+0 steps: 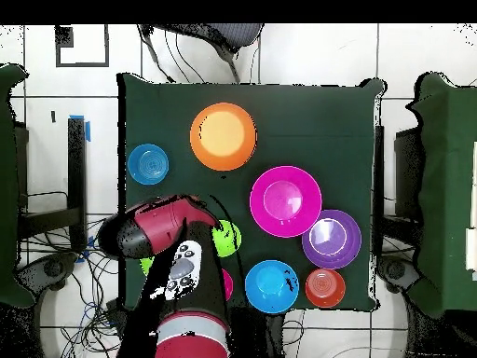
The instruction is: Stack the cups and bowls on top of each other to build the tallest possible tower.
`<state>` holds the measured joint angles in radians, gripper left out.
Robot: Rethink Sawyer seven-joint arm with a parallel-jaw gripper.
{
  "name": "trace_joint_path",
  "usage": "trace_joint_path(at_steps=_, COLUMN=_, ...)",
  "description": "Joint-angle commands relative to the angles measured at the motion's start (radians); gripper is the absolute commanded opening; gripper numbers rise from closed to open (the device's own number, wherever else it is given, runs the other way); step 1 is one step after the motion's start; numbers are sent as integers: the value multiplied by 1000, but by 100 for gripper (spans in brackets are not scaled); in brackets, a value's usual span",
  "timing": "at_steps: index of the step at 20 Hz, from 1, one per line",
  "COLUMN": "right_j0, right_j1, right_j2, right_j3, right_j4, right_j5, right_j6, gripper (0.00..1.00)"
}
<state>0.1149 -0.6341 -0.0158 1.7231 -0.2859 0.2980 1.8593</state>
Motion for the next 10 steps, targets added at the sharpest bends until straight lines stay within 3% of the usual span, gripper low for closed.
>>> trace_joint_path(at_steps=1, right_j0=31, right_j1=127, right_j2=-14, right_j3=-69, right_j4=-6, right_j5=-57, right_j6=143, gripper=100)
trace_joint_path(at_steps=10, right_j0=47, right_j1=155, right_j2=4, right_j3=-84, right_j4=33, right_j5=-82, right_j6=154, gripper=100)
